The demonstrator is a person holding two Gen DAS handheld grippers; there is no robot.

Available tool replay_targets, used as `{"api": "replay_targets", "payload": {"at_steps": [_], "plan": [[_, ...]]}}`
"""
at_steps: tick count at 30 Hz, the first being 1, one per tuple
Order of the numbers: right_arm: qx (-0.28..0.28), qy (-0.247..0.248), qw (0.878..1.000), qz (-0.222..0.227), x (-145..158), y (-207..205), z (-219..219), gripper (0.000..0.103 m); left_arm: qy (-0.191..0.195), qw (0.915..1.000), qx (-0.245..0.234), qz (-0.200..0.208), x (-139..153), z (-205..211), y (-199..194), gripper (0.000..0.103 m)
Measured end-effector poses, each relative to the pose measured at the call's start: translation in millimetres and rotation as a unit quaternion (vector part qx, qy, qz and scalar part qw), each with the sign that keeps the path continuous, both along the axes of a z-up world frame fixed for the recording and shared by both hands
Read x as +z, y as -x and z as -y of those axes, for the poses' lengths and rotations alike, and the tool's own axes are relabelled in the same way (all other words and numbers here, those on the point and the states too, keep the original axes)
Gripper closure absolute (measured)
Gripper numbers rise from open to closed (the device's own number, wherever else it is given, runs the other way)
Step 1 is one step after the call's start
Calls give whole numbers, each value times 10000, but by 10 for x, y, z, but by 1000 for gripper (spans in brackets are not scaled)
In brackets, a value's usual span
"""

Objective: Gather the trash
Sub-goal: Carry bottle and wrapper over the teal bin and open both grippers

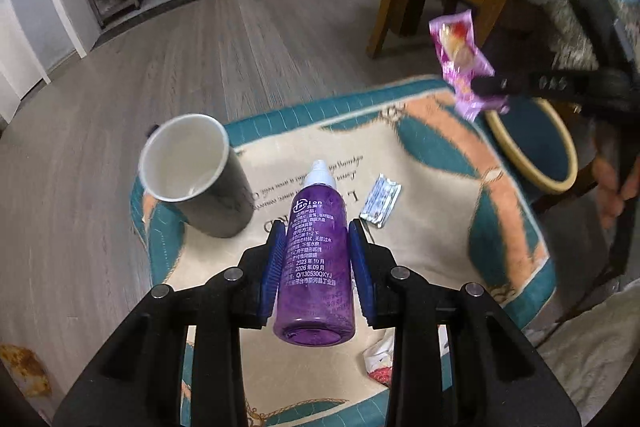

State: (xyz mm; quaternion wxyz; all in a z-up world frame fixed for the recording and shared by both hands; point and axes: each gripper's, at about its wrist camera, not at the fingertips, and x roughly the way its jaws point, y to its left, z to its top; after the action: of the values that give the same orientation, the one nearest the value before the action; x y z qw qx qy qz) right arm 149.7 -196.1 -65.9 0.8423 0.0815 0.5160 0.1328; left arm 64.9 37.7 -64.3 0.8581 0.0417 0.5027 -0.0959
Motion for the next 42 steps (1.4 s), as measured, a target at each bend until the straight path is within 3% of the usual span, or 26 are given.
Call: {"api": "replay_targets", "payload": {"at_steps": [7,12,19,26,32,37,42], "plan": [[179,144,9997,95,86,120,-85,94,19,9997,-24,235,126,-17,74,71],[176,212,9995,180,150,223,88,94,98,9991,-93,397,207,71,92,71],[-104,156,9992,344,270,364,652,94,226,9981,-213,528,278,278,48,71],[-671,84,9974,245,195,426,1362,94,385,9971,-334,563,253,537,-94,71],[-1096,147,9939,43,-9,376,1835,94,436,9946,-715,611,192,1004,-219,71],[-1337,294,9906,-63,-146,361,2150,94,433,9878,-1280,769,213,1594,-244,71],[-1661,93,9852,-424,-384,352,2503,94,750,9804,-1707,640,192,2236,-406,71]]}}
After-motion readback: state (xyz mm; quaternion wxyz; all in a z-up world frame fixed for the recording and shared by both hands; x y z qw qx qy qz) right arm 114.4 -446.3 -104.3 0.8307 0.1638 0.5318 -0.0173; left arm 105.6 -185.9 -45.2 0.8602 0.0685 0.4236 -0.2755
